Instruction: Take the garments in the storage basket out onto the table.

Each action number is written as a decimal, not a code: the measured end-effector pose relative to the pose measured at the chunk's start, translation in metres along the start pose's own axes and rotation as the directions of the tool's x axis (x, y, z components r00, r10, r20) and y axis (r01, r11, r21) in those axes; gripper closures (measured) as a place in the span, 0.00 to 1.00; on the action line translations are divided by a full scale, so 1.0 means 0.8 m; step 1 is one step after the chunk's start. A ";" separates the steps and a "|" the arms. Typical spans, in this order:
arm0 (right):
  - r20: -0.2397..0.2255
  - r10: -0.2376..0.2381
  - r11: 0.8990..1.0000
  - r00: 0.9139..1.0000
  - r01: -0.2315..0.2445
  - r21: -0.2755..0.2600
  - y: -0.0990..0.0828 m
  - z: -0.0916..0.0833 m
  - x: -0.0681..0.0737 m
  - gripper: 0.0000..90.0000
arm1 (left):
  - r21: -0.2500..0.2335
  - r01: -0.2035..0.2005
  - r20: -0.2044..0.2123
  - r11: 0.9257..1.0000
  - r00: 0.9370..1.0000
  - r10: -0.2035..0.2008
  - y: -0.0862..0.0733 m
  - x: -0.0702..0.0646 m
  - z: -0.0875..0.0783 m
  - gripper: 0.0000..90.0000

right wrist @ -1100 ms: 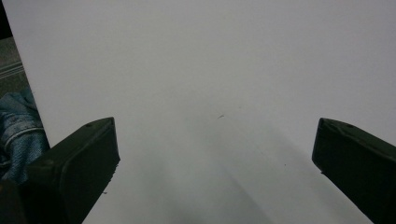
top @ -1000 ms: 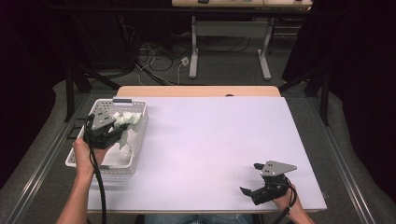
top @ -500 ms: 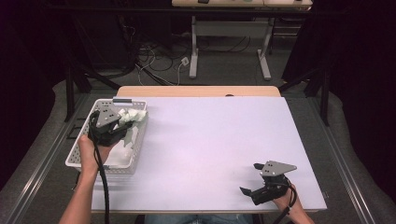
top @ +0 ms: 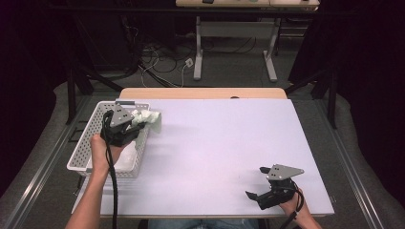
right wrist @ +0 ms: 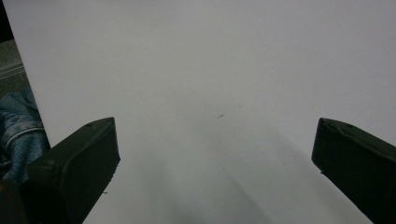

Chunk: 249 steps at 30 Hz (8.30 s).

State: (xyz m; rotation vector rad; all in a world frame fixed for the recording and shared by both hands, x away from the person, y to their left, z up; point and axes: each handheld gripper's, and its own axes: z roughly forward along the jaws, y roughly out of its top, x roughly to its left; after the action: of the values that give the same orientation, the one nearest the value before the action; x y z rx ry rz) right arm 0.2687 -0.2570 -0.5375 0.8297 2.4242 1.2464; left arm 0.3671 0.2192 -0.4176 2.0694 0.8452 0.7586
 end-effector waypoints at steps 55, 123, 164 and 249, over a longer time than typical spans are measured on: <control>0.001 0.001 1.000 1.000 -0.001 -0.001 -0.001 0.000 0.001 0.00 | -0.029 -0.063 0.171 0.998 0.983 0.067 0.040 -0.055 0.052 0.82; 0.003 -0.018 1.000 1.000 0.018 -0.006 -0.001 -0.001 0.005 0.01 | -0.029 -0.060 0.243 0.998 0.968 0.066 0.039 -0.101 0.136 0.82; -0.009 -0.019 1.000 1.000 0.019 0.001 -0.002 0.001 0.006 0.01 | 0.132 -0.059 0.291 0.989 0.957 0.019 -0.001 -0.124 0.211 0.77; 0.009 -0.021 1.000 1.000 0.021 0.016 -0.002 -0.001 0.005 0.01 | 0.051 0.038 0.196 0.998 0.979 -0.048 -0.090 -0.105 -0.001 0.00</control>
State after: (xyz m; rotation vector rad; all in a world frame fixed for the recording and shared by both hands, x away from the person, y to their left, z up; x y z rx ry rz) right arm 0.2648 -0.2559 -0.5388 0.8102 2.4318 1.2146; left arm 0.2935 0.1911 -0.4950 2.1201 0.8000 0.5040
